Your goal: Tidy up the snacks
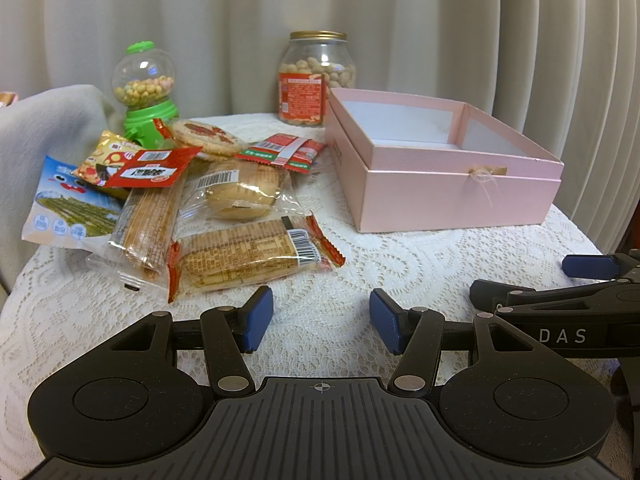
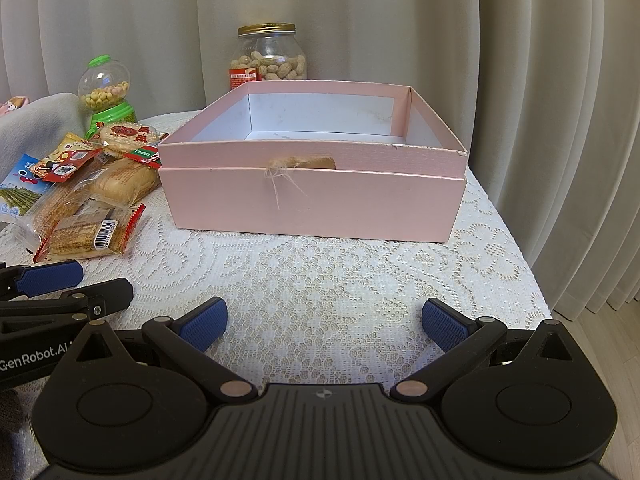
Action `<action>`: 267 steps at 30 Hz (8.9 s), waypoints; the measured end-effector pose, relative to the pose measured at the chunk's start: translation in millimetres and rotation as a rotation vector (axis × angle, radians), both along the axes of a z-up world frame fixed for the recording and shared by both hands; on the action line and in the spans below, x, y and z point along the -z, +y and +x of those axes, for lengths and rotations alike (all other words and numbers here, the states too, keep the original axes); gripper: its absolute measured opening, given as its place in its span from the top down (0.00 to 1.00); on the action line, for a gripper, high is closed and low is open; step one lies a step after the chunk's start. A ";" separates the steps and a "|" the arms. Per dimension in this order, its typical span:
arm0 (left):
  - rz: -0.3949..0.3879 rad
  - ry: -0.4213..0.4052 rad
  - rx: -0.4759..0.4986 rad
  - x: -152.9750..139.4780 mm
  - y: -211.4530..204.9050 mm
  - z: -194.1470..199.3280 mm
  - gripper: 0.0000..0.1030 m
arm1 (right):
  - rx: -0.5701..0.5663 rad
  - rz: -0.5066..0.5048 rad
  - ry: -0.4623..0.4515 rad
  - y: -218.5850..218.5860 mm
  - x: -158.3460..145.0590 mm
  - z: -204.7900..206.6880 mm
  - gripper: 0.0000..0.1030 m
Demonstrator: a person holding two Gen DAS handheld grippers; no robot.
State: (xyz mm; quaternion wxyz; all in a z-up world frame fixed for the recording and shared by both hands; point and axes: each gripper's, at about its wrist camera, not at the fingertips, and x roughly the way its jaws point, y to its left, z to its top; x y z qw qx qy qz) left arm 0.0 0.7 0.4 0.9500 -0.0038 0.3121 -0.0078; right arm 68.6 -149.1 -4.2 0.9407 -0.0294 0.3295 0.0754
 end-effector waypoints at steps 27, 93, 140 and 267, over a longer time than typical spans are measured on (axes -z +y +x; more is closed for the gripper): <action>-0.002 0.000 0.000 0.0 0.1 0.0 0.41 | 0.000 -0.001 0.000 0.7 0.7 0.2 0.00; -0.114 0.141 0.239 -35.1 66.2 34.8 0.59 | 0.028 -0.072 0.161 26.5 -14.7 12.4 0.00; -0.231 0.131 0.148 -46.5 122.1 -45.6 0.59 | -0.275 -0.015 0.337 165.2 -79.9 60.3 0.44; -0.225 0.196 0.039 -37.5 138.6 15.1 0.66 | -0.302 -0.033 0.166 104.5 -114.9 41.7 0.17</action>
